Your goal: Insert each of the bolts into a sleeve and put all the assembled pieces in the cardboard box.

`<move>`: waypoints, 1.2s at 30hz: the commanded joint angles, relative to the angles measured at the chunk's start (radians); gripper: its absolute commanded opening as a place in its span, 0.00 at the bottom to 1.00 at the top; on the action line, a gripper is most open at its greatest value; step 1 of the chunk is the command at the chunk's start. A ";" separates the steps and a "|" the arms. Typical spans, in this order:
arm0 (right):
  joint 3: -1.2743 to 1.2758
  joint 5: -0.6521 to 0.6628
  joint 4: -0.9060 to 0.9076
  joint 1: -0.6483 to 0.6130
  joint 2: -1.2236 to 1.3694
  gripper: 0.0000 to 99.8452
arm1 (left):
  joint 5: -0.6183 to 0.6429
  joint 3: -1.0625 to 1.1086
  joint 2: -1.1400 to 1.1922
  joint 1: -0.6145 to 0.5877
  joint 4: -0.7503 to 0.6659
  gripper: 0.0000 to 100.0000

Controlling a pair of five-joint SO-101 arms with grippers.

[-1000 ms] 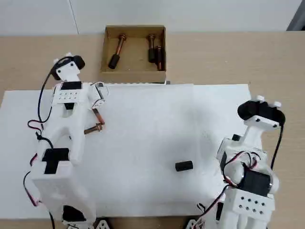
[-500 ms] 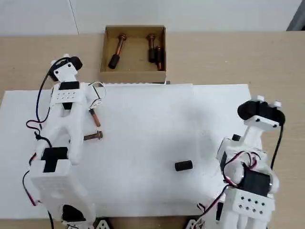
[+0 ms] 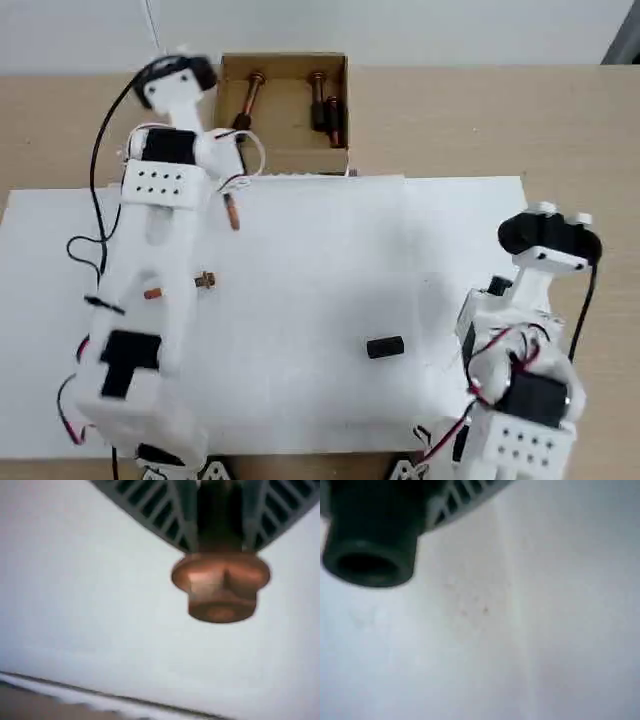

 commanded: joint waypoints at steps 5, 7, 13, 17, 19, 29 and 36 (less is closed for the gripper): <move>-0.005 0.078 0.033 0.001 -0.170 0.00 | -0.018 0.054 -0.252 0.117 0.017 0.00; -0.005 0.083 0.056 0.001 -0.185 0.00 | -0.026 0.114 -0.310 0.149 0.017 0.00; 0.028 0.078 0.074 -0.001 -0.200 0.00 | -0.048 0.366 -0.545 0.212 -0.095 0.00; 0.081 0.075 0.064 -0.025 -0.200 0.00 | -0.097 0.608 -0.738 0.212 -0.256 0.00; 0.095 0.075 0.048 -0.059 -0.200 0.00 | -0.127 0.740 -0.845 0.209 -0.353 0.00; 0.178 -0.015 -0.116 -0.317 -0.200 0.00 | -0.133 1.204 -1.254 0.210 -0.657 0.00; 0.253 -0.014 -0.260 -0.492 -0.200 0.00 | -0.133 1.385 -1.464 0.212 -0.752 0.00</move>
